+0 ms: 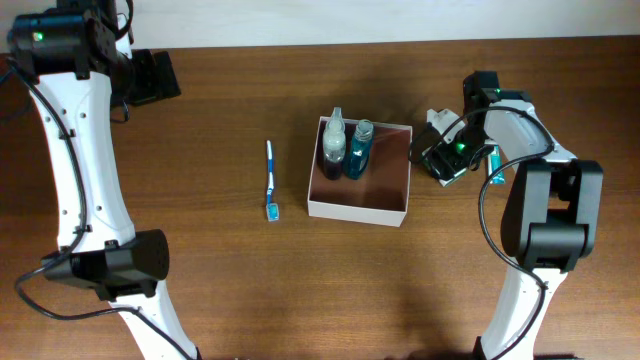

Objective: Pack container
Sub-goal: 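Lower the right gripper and grasp the soap bar box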

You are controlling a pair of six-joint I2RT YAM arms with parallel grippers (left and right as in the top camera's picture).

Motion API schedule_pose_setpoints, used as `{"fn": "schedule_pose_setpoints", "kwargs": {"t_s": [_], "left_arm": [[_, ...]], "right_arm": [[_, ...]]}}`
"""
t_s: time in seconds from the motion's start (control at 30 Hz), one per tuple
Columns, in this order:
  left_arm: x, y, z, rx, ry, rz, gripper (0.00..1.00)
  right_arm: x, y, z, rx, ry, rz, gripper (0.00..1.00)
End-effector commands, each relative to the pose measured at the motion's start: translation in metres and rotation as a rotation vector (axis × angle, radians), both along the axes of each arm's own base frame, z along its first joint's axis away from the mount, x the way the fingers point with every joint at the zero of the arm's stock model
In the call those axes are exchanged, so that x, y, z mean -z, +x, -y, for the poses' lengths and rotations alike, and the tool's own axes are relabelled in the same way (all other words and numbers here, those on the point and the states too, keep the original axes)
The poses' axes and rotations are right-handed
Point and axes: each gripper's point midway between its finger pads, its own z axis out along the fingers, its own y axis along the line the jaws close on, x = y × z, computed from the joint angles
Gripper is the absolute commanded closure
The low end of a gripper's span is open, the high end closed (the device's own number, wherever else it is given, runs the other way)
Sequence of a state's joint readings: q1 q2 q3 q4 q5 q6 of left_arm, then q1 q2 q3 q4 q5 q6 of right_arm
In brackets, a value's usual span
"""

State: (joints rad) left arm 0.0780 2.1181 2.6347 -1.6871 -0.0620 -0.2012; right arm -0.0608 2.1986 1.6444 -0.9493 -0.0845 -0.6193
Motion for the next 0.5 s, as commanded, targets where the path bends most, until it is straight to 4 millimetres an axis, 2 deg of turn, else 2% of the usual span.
{"fn": "schedule_pose_setpoints", "kwargs": {"t_s": [0.0,0.1,0.27,0.47], "left_arm": [[-0.0080,-0.0038,-0.0010,0.012,0.005,0.017,0.01],[-0.0080,-0.0038,-0.0010,0.012,0.005,0.017,0.01],[-0.0080,-0.0038,-0.0010,0.012,0.005,0.017,0.01],[-0.0080,-0.0038,-0.0010,0.012,0.005,0.017,0.01]], "right_arm": [[0.0099,-0.0026,0.0023,0.027,-0.031,-0.023,0.26],[0.0087,-0.0013,0.0023,0.027,-0.031,-0.019,0.36],[0.0087,-0.0004,0.0023,0.027,-0.031,-0.015,0.41],[0.0080,0.0026,0.0024,0.026,-0.032,-0.004,0.41]]}}
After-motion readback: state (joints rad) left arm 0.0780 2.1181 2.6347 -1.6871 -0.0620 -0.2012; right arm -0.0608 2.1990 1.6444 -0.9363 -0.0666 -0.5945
